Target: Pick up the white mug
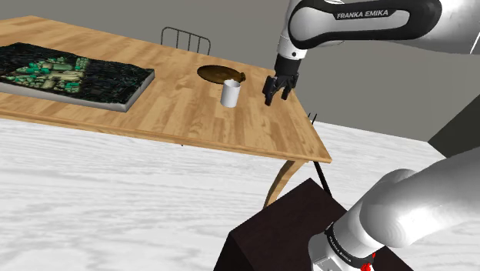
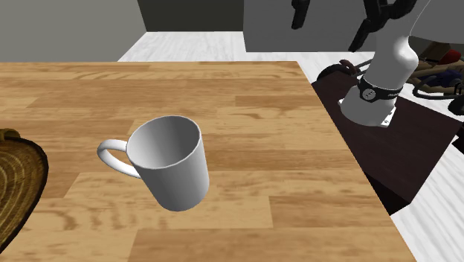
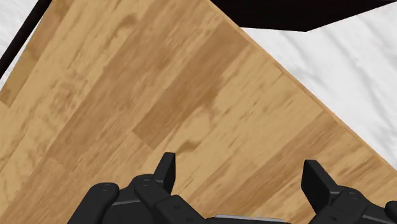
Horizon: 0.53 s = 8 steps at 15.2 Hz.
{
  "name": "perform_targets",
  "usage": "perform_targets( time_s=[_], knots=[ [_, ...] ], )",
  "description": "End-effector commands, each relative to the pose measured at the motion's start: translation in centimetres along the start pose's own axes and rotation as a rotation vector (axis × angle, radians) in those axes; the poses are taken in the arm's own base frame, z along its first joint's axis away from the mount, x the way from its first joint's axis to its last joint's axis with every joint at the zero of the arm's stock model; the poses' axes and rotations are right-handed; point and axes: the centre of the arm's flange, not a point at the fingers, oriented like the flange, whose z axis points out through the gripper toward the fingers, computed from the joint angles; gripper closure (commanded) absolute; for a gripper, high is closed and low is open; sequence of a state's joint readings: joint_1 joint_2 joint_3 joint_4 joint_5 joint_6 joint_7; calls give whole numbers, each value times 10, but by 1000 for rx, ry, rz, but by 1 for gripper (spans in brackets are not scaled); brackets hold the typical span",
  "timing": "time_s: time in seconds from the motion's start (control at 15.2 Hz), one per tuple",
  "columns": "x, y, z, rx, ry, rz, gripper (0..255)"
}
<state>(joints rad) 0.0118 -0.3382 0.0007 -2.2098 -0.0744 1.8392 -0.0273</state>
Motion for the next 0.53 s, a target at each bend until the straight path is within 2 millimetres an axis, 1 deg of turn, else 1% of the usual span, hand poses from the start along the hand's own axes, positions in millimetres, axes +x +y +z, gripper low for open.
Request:
perform_targets(
  time_s=[0.0, 0.46],
  knots=[
    [25, 2, 6, 5, 11, -21, 0],
    [112, 0, 20, 22, 44, -92, 0]
  ],
)
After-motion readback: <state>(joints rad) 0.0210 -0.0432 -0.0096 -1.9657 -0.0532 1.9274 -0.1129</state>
